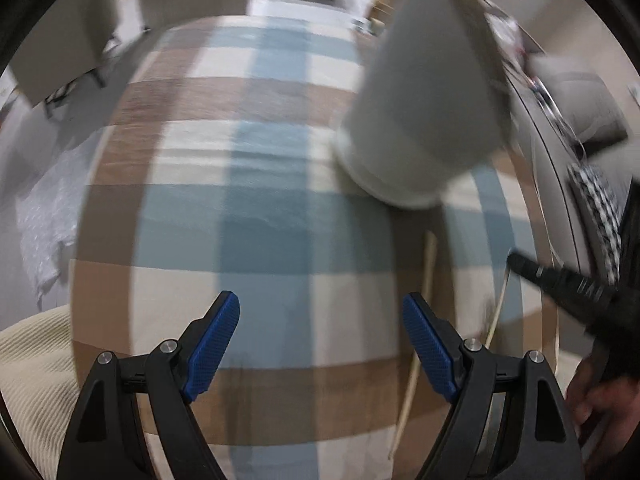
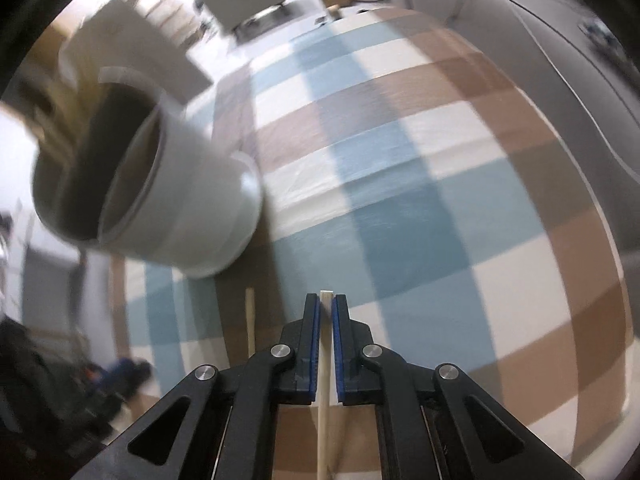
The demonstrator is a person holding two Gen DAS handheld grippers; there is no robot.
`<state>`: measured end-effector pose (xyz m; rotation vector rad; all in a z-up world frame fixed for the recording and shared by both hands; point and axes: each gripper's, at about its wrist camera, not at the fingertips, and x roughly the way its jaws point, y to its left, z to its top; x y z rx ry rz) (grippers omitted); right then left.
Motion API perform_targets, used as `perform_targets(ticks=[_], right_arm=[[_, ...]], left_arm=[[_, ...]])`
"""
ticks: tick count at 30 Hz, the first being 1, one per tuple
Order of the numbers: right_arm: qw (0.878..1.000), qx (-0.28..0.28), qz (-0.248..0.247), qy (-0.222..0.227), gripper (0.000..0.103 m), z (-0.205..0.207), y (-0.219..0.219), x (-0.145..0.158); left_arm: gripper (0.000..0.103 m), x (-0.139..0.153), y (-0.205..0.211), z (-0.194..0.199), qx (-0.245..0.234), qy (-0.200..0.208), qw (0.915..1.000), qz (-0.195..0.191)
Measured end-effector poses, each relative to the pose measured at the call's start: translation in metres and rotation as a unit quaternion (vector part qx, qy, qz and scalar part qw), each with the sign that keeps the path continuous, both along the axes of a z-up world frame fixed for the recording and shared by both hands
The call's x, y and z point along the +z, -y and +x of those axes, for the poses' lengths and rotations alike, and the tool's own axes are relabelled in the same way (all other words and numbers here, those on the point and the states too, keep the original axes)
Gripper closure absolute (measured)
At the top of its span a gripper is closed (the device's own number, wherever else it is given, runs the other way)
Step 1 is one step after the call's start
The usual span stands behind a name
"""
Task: Organize utensils
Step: 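Close the right tool on a chopstick while the left tool closes on another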
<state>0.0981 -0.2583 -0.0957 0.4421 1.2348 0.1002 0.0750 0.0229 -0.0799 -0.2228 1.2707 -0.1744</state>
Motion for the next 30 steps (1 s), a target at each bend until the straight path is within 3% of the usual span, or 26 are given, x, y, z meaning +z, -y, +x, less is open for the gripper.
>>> perform_targets(ticks=[6,12,18,27,30], right_arm=[[0.993,-0.072,0.095,0.001,0.103,-0.017,0.064,0.002],[0.987,-0.084,0.138,-0.011,0.103,-0.024,0.084,-0.003],[0.982,-0.095,0.161,-0.017,0.1,-0.027,0.095,-0.008],[0.976,-0.108,0.187,0.018,0.1,-0.022,0.115,0.008],[0.975,-0.113,0.191,0.015,0.1,-0.02,0.12,0.007]], left_arm=[[0.023,-0.006,0.026,-0.004,-0.038,-0.021,0.999,0.006],[0.024,-0.004,0.049,0.002,-0.042,-0.024,0.9986,0.02],[0.025,-0.01,0.089,0.015,-0.074,-0.01,0.9929,0.093],[0.043,-0.033,0.122,0.037,-0.076,-0.011,0.9804,0.182],[0.044,-0.034,0.126,0.044,-0.074,0.0,0.9797,0.186]])
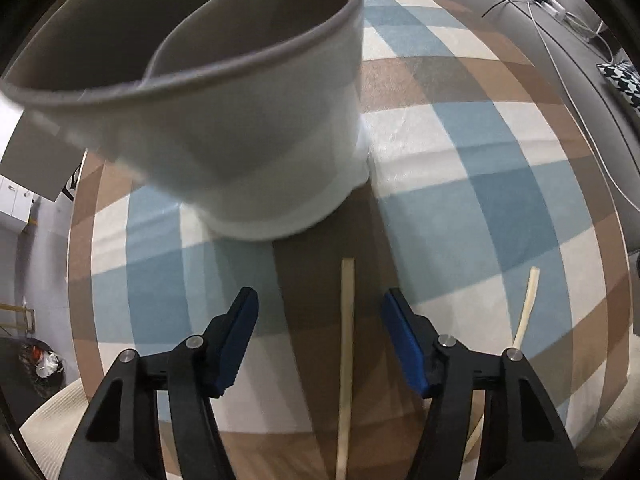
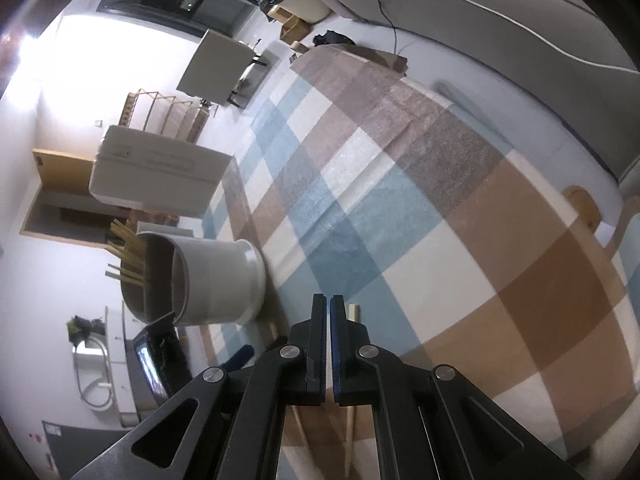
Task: Organize utensils
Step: 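Close the right tool on a chopstick while the left tool closes on another, then lift both held chopsticks upright and carry them above the white holder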
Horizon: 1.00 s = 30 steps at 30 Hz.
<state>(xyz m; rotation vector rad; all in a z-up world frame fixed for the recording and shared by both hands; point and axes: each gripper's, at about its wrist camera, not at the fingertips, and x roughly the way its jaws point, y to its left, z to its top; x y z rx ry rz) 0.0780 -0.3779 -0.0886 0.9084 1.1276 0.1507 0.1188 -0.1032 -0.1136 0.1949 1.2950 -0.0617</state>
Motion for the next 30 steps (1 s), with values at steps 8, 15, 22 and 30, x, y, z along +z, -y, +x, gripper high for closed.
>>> perform_targets(ticks=[8,15,22,30], right_arm=[[1.0,-0.01,-0.005,-0.018,0.088,0.003,0.011,-0.003],[0.997,0.04,-0.013,-0.067,0.075,0.009,-0.011,-0.027],[0.991,0.099,-0.029,-0.087,0.076,0.024,-0.044,-0.039],[0.971,0.141,-0.16,-0.111,0.077,0.051,-0.083,-0.045]], left_arm=[[0.101,-0.002,0.019,0.012,-0.025,-0.033,0.9981,-0.046],[0.101,0.014,-0.004,-0.001,-0.021,-0.015,0.9939,-0.107],[0.101,0.054,-0.039,-0.029,-0.021,0.04,0.9847,-0.168],[0.101,0.074,-0.06,-0.044,-0.022,0.066,0.9748,-0.212]])
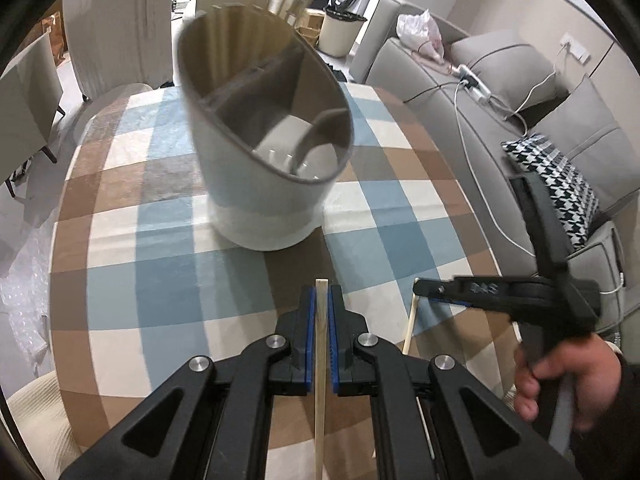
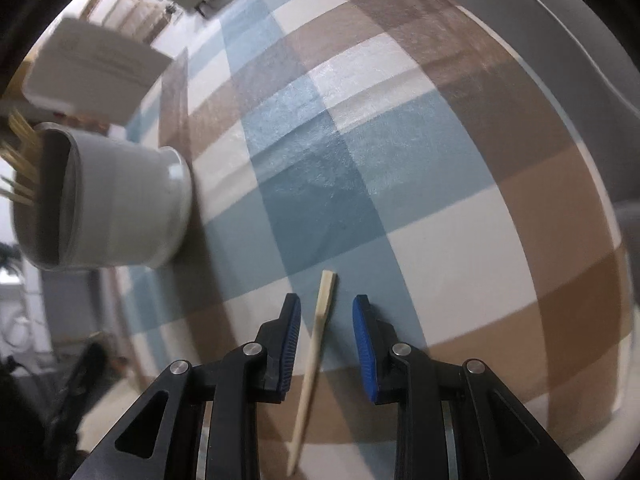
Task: Organize utensils
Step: 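Lift both held chopsticks upright and carry them above the white holder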
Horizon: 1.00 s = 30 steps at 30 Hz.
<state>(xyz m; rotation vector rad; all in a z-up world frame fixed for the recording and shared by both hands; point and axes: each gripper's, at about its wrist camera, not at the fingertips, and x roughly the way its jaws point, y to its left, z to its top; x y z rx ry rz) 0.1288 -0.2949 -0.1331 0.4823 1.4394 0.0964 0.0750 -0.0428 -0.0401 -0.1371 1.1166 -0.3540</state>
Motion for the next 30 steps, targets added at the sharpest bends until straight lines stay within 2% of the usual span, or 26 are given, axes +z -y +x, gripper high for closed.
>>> perform_targets(ticks=[3,6,7,9,14,16,21,26,30], right_arm=[[0.999,0.019,-0.05,-0.001,0.078,0.006,-0.015,0.002],[0.993,0.026,-0.115,-0.001,0.083,0.006,-0.032,0.003],[0.992,0.023,-0.123,0.0,0.085,0.006,-0.036,0.003],[0.991,0.022,-0.13,0.001,0.097,0.004,-0.044,0.002],[0.992,0.014,-0.121,0.019,0.099,0.001,-0.057,0.001],[0.993,0.006,-0.11,0.035,0.103,-0.002,-0.06,0.004],[0.993,0.023,-0.099,0.055,0.103,-0.013,-0.062,0.007],[0.996,0.005,-0.068,0.055,0.099,-0.015,-0.043,0.01],[0.995,0.036,-0.082,0.041,0.082,-0.008,-0.052,0.008]], left_arm=[[0.101,0.003,-0.018,-0.003,0.012,0.0,0.9999,-0.011],[0.101,0.003,-0.033,-0.002,0.032,0.0,0.9991,-0.028],[0.101,0.003,-0.038,-0.002,0.039,0.002,0.9988,-0.032],[0.101,0.004,-0.046,-0.005,0.045,0.005,0.9984,-0.034],[0.101,0.014,-0.06,-0.009,0.056,0.013,0.997,-0.052],[0.101,0.018,-0.062,-0.01,0.06,0.021,0.9966,-0.053],[0.101,0.022,-0.067,-0.012,0.066,0.027,0.9958,-0.058],[0.101,0.021,-0.069,-0.013,0.072,0.027,0.9955,-0.056],[0.101,0.017,-0.075,-0.011,0.079,0.02,0.9948,-0.061]])
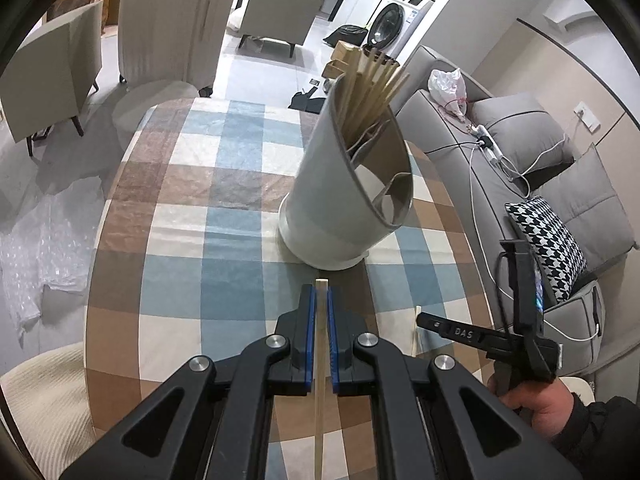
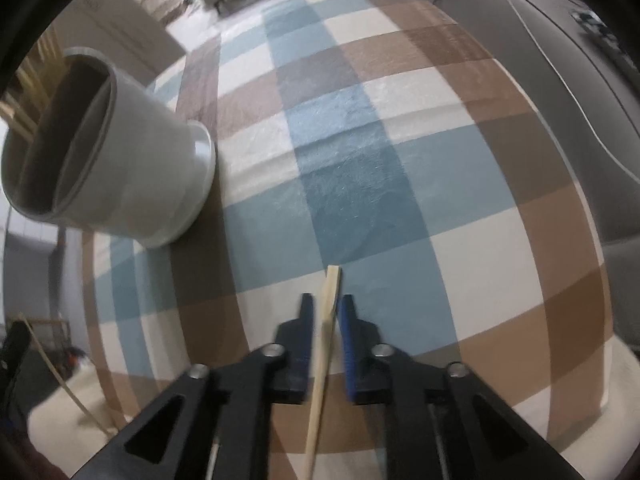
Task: Organize utensils
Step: 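Lift both held chopsticks upright and carry them above the white holder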
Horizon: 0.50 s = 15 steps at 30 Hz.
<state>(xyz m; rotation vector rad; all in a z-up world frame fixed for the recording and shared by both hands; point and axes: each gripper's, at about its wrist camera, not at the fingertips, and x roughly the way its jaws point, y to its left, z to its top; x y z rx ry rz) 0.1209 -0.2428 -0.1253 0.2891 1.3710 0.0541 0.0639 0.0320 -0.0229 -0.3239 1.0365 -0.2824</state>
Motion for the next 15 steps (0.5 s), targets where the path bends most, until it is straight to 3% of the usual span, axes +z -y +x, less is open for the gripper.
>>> perform_targets(ticks=[7,9,10,15], right_arm=[[0.995,0.049,-0.092,-0.001,0.08,0.012,-0.031,-0.006],[0.991,0.061,-0.117,0.012,0.089,0.008,-0.04,-0.006],[0.992,0.06,-0.114,0.018,0.096,0.007,-0.041,-0.006],[0.994,0.05,-0.087,0.039,0.097,0.0,-0.034,-0.005]], left_arm=[[0.101,-0.006,-0.012,0.007,0.012,-0.012,0.9998,-0.011],[0.101,-0.008,-0.015,0.008,0.015,-0.015,0.9997,-0.013],[0.101,-0.007,-0.015,0.008,0.016,-0.016,0.9997,-0.014],[0.101,-0.002,-0.013,0.006,0.013,-0.009,0.9998,-0.011]])
